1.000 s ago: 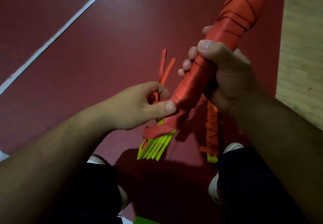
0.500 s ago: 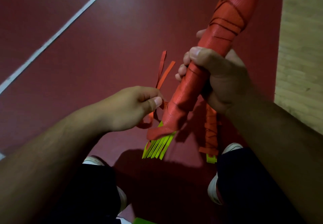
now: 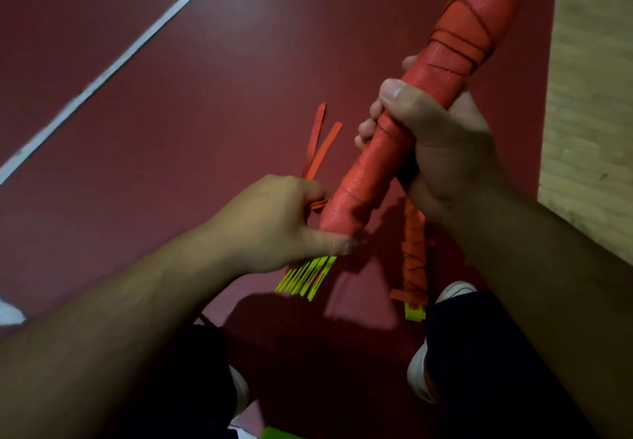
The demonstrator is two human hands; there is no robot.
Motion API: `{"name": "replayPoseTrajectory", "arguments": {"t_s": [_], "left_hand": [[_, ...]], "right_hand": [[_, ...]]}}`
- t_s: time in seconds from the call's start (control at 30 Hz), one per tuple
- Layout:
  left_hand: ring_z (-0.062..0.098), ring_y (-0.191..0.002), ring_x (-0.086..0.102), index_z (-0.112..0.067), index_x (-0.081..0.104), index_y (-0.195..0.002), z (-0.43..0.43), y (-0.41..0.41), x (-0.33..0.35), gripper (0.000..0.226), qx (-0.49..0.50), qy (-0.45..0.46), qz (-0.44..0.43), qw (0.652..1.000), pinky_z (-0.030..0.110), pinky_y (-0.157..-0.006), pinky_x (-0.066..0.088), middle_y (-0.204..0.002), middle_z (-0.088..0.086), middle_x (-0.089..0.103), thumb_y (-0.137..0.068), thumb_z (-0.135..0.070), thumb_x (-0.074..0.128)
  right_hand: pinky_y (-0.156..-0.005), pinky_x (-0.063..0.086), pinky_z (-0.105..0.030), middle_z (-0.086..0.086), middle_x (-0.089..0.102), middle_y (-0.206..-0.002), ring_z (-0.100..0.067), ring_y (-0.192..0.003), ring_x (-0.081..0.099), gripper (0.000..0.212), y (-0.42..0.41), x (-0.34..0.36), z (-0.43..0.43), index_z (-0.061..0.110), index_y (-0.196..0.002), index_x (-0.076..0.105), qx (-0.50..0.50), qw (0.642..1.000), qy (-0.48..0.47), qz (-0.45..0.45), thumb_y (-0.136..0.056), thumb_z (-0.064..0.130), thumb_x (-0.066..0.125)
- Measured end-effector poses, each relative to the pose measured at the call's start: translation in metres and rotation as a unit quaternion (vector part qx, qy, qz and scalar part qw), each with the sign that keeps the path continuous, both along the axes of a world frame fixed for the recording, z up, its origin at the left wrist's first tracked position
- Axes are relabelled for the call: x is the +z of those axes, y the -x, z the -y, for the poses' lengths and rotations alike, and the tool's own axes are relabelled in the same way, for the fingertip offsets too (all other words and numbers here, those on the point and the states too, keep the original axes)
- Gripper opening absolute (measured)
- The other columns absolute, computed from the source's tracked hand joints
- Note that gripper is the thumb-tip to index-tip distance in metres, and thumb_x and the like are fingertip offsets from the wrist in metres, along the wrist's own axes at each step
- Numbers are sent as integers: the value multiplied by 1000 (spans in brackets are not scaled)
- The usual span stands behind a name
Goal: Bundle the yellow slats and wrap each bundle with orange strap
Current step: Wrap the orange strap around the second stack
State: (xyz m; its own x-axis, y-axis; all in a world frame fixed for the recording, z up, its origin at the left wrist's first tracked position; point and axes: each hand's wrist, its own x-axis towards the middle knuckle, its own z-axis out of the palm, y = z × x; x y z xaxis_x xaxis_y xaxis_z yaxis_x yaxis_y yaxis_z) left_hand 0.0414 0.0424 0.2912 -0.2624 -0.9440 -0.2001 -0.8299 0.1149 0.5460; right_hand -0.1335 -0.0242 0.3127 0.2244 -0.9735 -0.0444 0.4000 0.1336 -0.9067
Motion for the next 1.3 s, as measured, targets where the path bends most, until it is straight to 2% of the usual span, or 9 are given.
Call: {"name": "replayPoseTrajectory", "arguments": {"t_s": [0.1,0.27,0.47,0.63,0.8,0.97,1.1,1.2,1.3], "left_hand": [[15,-64,59,-23,70,-88,-1,1,0,61,6,9,-55,998,41,-62,48,-69,1,64,-61,-77,61],[7,-46,47,-14,64,-76,0,0,7,43,30,-4,-179,983,29,-46,39,-57,3,57,-67,-53,80],[4,-46,45,-20,59,-68,0,0,10,45,12,-31,-189,981,24,-46,35,-51,-9,50,-67,-60,81],[2,-50,52,-24,65,-78,3,-6,8,47,4,-96,-91,991,19,-50,39,-61,-6,62,-67,-70,65],[3,-39,40,-33,65,-73,4,-18,9,25,57,-179,-190,964,15,-38,36,-48,-11,50,-87,-53,61],[11,-53,53,-25,67,-88,2,-16,4,35,-4,-148,-172,974,23,-50,42,-65,0,62,-86,-59,60],[7,-70,64,-27,62,-92,-4,0,-6,48,-33,-108,-36,993,32,-69,52,-77,-5,69,-77,-72,63],[12,-64,62,-27,57,-86,-8,9,-14,59,10,-2,36,999,41,-64,51,-69,-5,67,-66,-83,51],[14,-60,64,-24,59,-80,-6,7,-17,50,34,36,-2,999,41,-60,52,-62,-4,66,-74,-73,53]], "right_hand": [[-72,55,-43,-8,62,-77,-24,-67,63,29,2,4,2,16,-105,51,11,1000,-6,12,-81,17,68],[-85,53,-44,-9,68,-99,-29,-93,68,77,10,2,10,29,-121,53,105,991,-35,77,-55,45,89],[-72,55,-40,-4,58,-76,-20,-68,60,23,12,4,5,20,-107,50,102,987,-67,100,-86,20,59],[-73,54,-45,-8,57,-74,-23,-65,58,17,4,-3,2,15,-97,51,51,996,-62,28,-83,13,62],[-73,56,-45,-11,56,-78,-25,-69,58,25,0,-5,5,11,-99,51,3,999,-45,-6,-78,12,66],[-70,55,-43,-11,56,-77,-24,-67,57,18,2,-2,1,12,-99,49,-5,1000,-17,-18,-89,4,62],[-65,55,-40,-10,55,-74,-23,-65,57,19,-1,-3,1,11,-99,48,-51,998,-15,-24,-90,1,61],[-64,55,-40,-9,55,-72,-22,-62,56,20,-2,-1,2,10,-101,48,-83,996,-14,-29,-90,2,63],[-64,56,-39,-10,56,-75,-24,-65,58,20,0,1,4,10,-104,49,-85,996,-28,-22,-92,8,64]]}}
